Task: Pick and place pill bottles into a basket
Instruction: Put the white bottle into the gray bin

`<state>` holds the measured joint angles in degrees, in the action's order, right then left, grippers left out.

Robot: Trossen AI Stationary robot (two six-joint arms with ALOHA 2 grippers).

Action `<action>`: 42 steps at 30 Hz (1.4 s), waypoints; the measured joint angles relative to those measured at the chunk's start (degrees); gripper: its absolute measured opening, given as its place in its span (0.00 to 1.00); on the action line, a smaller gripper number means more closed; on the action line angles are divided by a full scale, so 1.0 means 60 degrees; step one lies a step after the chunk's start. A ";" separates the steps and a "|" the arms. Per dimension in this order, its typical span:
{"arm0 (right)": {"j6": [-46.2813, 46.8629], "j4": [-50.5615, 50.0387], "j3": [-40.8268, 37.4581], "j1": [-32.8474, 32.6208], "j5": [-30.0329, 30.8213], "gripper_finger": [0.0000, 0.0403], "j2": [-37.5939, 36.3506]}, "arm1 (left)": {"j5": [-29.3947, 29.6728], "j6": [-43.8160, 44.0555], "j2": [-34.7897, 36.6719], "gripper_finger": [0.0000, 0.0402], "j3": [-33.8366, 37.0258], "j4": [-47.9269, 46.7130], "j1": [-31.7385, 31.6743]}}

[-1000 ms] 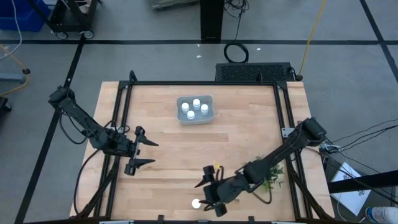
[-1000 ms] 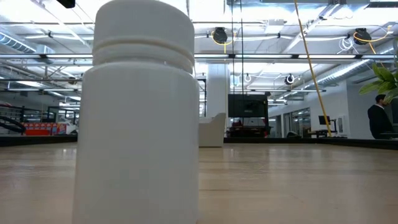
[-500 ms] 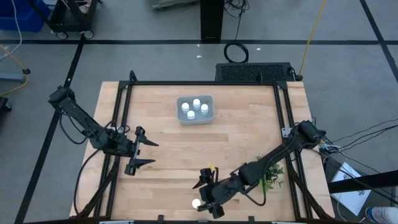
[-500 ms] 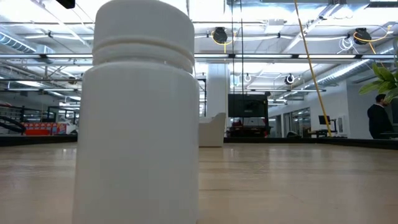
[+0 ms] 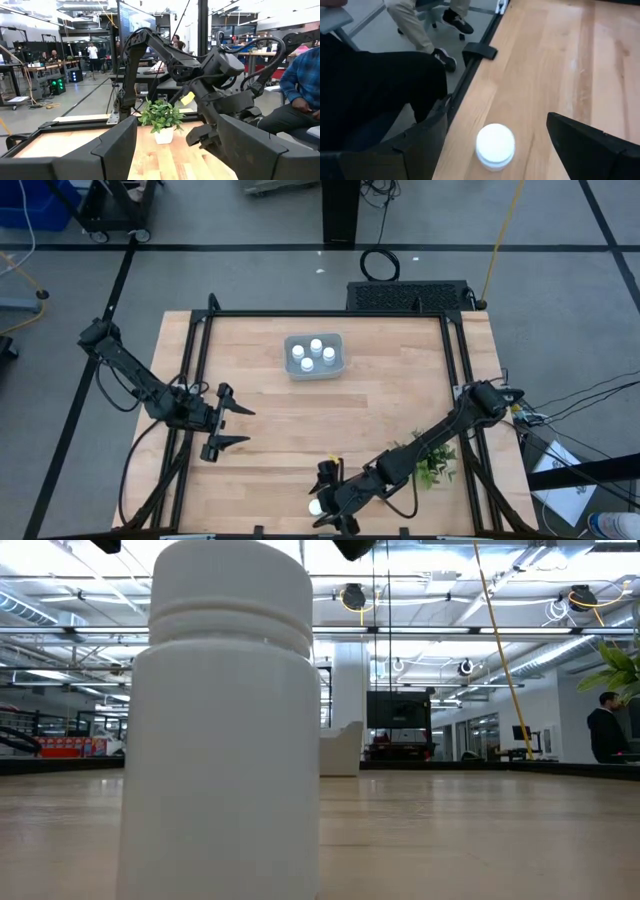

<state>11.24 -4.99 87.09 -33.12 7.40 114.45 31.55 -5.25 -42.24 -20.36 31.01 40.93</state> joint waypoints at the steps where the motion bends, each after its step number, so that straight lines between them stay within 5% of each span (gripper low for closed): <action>1: 0.0009 0.0020 0.0000 -0.0011 0.0003 0.84 0.0070 | 0.0004 -0.0001 0.0000 0.70 0.0000 -0.0001 -0.0004; 42: 0.0014 -0.0004 0.0368 0.0022 -0.0018 0.80 0.1341 | 0.0007 0.0109 -0.0004 0.70 0.0000 -0.0132 -0.0001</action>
<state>11.33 -5.02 89.30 -32.99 7.29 122.50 31.59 -4.60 -42.26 -20.36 30.22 40.92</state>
